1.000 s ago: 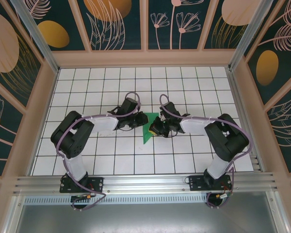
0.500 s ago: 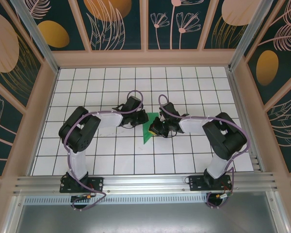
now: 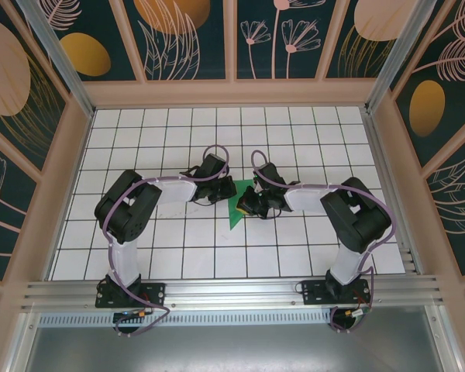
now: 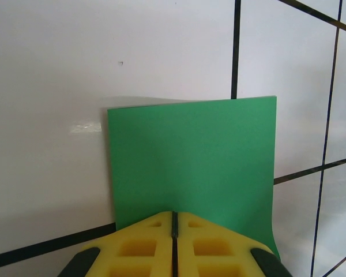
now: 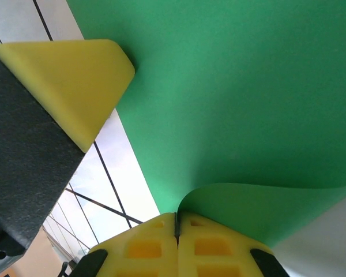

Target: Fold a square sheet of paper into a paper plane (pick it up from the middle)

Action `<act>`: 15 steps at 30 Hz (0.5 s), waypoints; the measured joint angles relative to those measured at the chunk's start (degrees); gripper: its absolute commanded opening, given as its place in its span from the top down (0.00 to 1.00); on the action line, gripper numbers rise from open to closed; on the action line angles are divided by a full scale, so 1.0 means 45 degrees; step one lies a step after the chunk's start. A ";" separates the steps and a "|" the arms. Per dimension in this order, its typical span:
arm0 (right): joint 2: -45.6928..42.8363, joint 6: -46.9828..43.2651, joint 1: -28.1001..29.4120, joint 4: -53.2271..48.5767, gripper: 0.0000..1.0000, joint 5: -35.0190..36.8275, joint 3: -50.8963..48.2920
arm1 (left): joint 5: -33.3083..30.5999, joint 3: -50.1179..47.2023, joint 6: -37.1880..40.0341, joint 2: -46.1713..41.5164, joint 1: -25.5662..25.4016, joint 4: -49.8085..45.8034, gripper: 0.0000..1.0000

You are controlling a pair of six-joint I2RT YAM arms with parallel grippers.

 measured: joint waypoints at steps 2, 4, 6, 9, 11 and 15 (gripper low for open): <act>0.0063 -0.0005 0.0000 0.0044 0.93 -0.0005 0.0005 | 0.0000 0.0000 0.0000 0.0000 0.0000 0.0000 0.90; 0.0136 -0.0019 0.0000 0.0049 0.93 -0.0015 0.0015 | 0.0005 0.0000 0.0000 0.0000 0.0000 0.0000 0.90; 0.0233 -0.0078 0.0000 0.0058 0.93 -0.0015 0.0049 | 0.0005 0.0000 0.0005 0.0000 0.0000 0.0000 0.90; 0.0306 -0.0097 0.0000 0.0068 0.93 -0.0024 0.0083 | 0.0010 0.0000 0.0000 0.0005 0.0000 0.0000 0.90; 0.0389 -0.0126 0.0000 0.0063 0.93 -0.0024 0.0165 | 0.0034 0.0005 0.0005 0.0010 0.0000 0.0000 0.90; 0.0427 -0.0296 0.0000 0.0058 0.93 -0.0019 0.0287 | 0.0039 0.0019 0.0005 0.0019 0.0000 0.0000 0.90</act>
